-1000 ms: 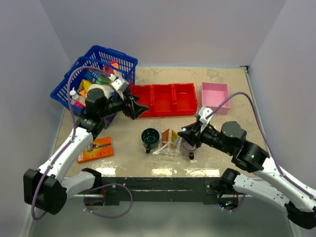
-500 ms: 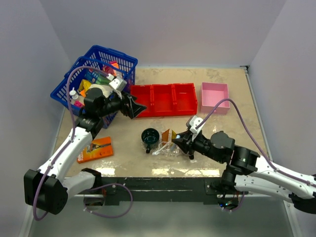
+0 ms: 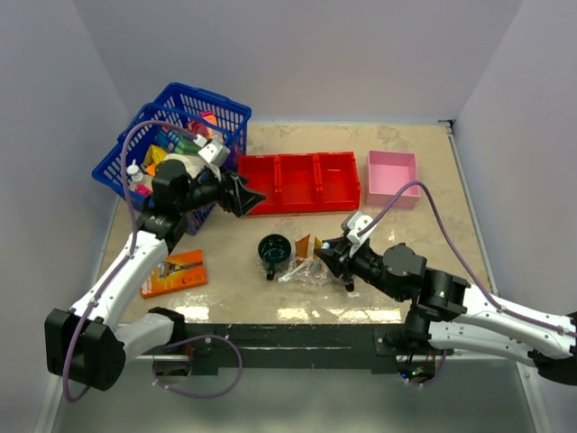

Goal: Prepare toiletry sets of a toothbrush and toothpaste on the tray

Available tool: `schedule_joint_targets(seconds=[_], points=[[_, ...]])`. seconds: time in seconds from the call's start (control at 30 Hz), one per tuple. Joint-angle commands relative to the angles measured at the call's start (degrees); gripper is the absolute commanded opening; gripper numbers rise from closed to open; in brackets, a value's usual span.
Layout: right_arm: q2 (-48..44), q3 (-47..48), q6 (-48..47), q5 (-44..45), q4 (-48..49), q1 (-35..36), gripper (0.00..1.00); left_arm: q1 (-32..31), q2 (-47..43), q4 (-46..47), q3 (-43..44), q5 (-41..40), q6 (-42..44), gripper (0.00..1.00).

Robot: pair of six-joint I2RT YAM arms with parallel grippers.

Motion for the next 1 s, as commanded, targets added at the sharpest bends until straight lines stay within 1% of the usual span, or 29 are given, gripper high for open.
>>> schedule_joint_targets(seconds=[0.0,0.3,0.63,0.97], points=[[-1.0,0.39,-0.07,2.53,0.12,0.3,0.03,0.78,0.3,0.84,0.66,1.65,1.54,0.84],[-1.34,2.41,0.9,2.62,-2.34,0.39,0.03,1.4,0.83,0.93,0.66,2.26,1.81,0.84],[-2.75,4.0,2.13,2.0,-2.35,0.31,0.03,1.84,0.83,1.11,0.05,2.7,1.81,0.84],[-3.55,-2.06,1.95,3.58,2.05,0.39,0.03,2.28,0.56,0.93,-0.13,3.14,1.98,0.84]])
